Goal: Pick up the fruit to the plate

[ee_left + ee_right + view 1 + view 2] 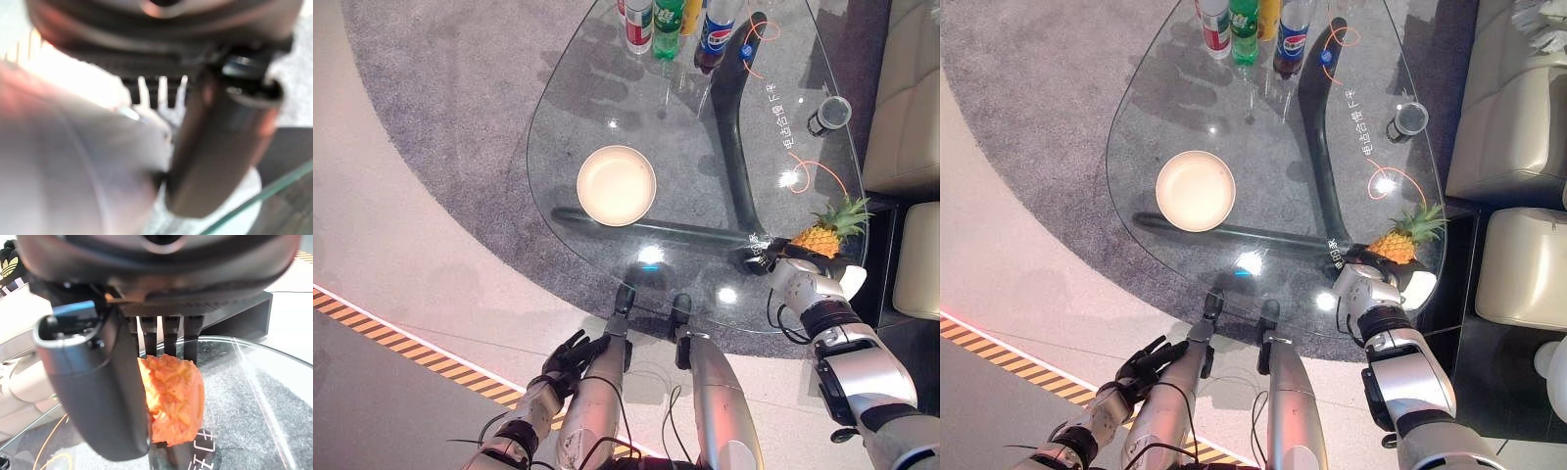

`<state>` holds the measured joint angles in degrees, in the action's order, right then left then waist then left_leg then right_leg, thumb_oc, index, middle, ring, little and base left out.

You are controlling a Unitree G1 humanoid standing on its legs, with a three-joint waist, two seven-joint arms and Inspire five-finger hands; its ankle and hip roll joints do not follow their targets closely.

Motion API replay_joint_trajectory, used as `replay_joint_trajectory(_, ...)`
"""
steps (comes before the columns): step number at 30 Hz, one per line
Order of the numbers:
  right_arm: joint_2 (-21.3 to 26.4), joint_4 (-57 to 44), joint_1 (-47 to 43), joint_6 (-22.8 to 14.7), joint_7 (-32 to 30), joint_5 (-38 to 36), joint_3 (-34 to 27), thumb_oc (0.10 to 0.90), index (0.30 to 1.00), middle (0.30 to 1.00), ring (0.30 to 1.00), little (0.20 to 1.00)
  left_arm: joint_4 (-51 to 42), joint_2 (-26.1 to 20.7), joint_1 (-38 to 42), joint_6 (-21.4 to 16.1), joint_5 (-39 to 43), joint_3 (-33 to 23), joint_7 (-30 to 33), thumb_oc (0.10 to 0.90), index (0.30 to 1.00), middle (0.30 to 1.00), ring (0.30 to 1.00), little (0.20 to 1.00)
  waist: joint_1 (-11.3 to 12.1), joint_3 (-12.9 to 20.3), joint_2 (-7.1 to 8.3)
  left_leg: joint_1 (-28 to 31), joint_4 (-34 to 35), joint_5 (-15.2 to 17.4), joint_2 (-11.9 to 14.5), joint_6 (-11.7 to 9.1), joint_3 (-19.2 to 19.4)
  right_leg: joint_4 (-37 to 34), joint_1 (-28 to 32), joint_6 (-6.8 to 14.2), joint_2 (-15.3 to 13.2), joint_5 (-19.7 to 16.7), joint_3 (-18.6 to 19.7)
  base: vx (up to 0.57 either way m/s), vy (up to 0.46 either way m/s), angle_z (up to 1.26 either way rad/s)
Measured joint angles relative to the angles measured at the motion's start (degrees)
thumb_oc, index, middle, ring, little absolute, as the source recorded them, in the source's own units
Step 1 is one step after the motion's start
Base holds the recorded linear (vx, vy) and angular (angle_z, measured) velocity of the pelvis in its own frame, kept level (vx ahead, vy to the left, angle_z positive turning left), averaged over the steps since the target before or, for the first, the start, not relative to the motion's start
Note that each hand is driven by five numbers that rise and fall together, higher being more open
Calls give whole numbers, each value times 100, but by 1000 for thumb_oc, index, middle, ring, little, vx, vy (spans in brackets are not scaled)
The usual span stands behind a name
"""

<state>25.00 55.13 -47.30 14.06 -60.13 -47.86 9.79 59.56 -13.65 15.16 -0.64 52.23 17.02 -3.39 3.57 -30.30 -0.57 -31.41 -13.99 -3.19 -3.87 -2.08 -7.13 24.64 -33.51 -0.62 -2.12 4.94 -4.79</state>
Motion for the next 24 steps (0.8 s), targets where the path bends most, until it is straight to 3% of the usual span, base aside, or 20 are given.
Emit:
replay_joint_trajectory(14, 26, 19, 197, -340, 332, -171, -98, 100, 300, 300, 300, 200, 17, -1, -2, -28, 155, -223, 22, 800, 900, 900, 900, 900, -28, -4, 7, 104, -18, -1, -5, 2, 6, 0, 113, -7, 13, -11, 33, 0, 0, 0)
replay_joint_trajectory(24, -69, -1282, 1063, -662, 800, -457, -264, 100, 300, 300, 300, 200, 17, -48, -50, -419, 903, -909, 368, 800, 900, 900, 900, 900, -46, -17, -5, 359, -4, -53, 33, 3, 14, -38, 361, -54, 85, -48, 49, -3, 0, -3)
